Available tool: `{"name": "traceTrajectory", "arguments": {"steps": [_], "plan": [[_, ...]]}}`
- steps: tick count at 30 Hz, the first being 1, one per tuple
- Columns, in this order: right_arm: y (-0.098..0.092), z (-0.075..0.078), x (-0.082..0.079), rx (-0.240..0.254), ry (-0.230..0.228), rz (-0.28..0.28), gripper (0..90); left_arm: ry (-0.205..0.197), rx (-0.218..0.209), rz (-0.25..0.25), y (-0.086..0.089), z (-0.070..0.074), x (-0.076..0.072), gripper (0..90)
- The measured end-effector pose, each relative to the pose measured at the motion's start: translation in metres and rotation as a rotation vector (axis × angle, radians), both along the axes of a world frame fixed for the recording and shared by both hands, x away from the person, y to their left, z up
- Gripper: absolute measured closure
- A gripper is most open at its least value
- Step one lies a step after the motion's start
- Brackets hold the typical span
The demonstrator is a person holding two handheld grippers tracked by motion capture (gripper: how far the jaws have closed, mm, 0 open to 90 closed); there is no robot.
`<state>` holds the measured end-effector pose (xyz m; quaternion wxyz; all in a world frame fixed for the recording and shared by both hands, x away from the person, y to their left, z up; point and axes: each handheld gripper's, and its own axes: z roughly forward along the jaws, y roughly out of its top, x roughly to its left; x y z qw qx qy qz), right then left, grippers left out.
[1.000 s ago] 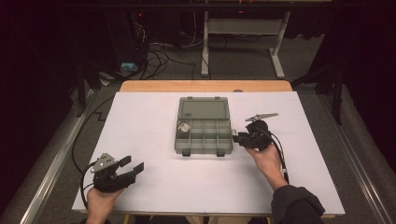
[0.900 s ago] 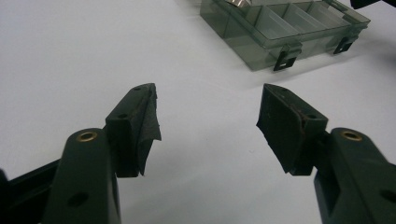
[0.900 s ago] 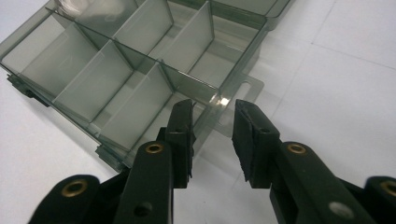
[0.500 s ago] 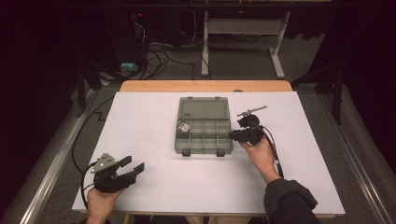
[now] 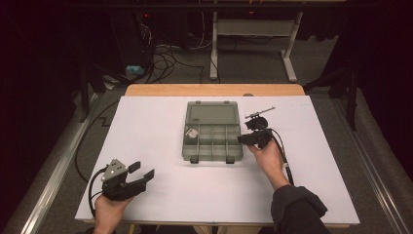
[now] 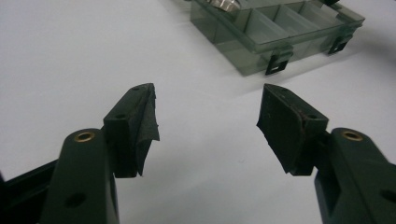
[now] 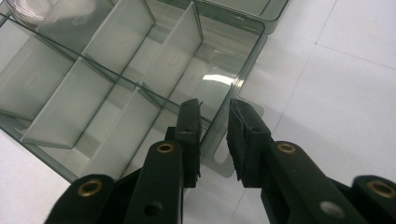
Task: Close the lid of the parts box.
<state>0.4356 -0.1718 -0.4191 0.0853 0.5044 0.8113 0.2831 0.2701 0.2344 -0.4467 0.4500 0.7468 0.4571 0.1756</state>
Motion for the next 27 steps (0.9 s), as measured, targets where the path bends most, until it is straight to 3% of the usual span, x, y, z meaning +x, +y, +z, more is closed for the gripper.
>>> {"name": "traceTrajectory", "arguments": {"steps": [4,6,14,21,27], "plan": [[-0.001,0.000,0.000,0.012,0.004,-0.005,74.9,0.007,0.033,-0.034,-0.012,0.002,0.008,36.9],[-0.002,-0.001,0.000,0.015,0.000,-0.005,74.9,0.018,0.025,-0.041,-0.017,0.002,0.014,37.3],[-0.003,-0.002,-0.001,0.017,-0.005,0.003,75.0,0.055,0.022,-0.044,-0.035,0.001,0.041,37.8],[-0.003,-0.003,-0.003,0.030,-0.018,-0.005,74.9,0.060,0.002,-0.044,-0.049,0.005,0.066,37.9],[-0.003,-0.004,-0.003,0.029,-0.026,-0.005,74.9,0.074,0.041,-0.019,-0.060,0.008,0.085,39.9]]}}
